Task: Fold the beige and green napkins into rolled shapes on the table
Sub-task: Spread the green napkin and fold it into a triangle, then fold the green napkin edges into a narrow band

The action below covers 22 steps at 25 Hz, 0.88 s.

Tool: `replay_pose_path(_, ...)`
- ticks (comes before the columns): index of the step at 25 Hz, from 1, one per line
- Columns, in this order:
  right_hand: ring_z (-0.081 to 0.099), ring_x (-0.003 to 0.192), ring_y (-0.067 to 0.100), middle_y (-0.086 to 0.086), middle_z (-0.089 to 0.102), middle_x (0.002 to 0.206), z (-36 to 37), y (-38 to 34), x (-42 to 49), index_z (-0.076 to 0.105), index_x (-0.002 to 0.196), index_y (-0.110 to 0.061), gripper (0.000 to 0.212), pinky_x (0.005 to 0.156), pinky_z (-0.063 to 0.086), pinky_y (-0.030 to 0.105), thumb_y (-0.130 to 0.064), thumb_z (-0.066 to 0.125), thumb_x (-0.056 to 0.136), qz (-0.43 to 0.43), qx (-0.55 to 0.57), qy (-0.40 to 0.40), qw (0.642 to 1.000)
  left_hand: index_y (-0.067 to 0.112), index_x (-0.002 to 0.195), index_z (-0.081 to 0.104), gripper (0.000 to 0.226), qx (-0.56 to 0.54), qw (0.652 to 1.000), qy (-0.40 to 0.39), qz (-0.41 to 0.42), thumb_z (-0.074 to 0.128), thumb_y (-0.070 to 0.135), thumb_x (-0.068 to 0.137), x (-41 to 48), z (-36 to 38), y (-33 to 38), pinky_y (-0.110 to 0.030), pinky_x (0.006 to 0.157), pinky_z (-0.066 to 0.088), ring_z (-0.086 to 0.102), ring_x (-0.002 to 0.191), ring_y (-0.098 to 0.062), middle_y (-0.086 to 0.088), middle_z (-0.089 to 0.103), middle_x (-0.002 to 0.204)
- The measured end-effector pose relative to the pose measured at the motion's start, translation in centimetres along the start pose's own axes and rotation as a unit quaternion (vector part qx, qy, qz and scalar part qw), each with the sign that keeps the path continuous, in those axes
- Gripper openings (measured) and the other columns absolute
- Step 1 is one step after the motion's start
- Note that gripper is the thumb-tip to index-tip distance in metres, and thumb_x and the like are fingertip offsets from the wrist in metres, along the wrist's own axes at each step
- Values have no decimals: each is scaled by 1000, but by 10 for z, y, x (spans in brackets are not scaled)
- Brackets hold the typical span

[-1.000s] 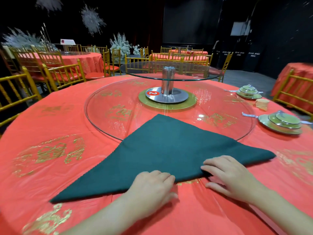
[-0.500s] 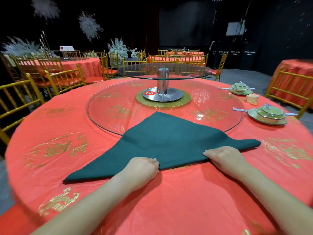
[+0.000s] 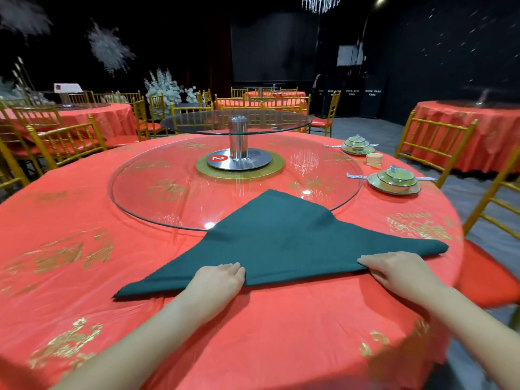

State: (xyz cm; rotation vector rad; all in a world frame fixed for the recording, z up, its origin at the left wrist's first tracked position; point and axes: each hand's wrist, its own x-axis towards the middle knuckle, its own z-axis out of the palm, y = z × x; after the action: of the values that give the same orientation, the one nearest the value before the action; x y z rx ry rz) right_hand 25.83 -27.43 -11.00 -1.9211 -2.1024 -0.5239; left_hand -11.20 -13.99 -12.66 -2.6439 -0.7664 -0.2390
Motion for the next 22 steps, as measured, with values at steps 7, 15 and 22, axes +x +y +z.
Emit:
replay_pose_path(7, 70, 72, 5, -13, 74, 85, -7, -30, -12, 76, 88, -30, 46, 47, 54, 20, -18, 90, 45, 9, 15, -41, 999, 14, 79, 60, 23, -17, 999, 0, -29, 70, 12, 58, -32, -8, -7, -22, 36, 47, 67, 58, -13, 2, 67, 70)
replay_pose_path(15, 29, 140, 10, -1, 32, 150, -14, -133, 21, 41, 141, -14, 79, 114, 16, 25, -55, 8, 82, 26, 130, -92, 987, 22, 149, 18, 56, -166, 953, -168, -187, 13, 48, 98, -3, -52, 48, -59, 113, 4, 3, 146, -22, 5, 9, 158)
replay_pose_path(22, -2, 146, 14, 5, 3, 159, 8, -199, 75, 7, 150, -7, 58, 119, 1, 32, -38, 12, 101, 150, 228, -196, 942, 26, 150, -2, 62, -183, 927, -198, -262, 23, 42, 96, 26, -23, 66, -67, 107, -3, -12, 145, -28, 5, -8, 159)
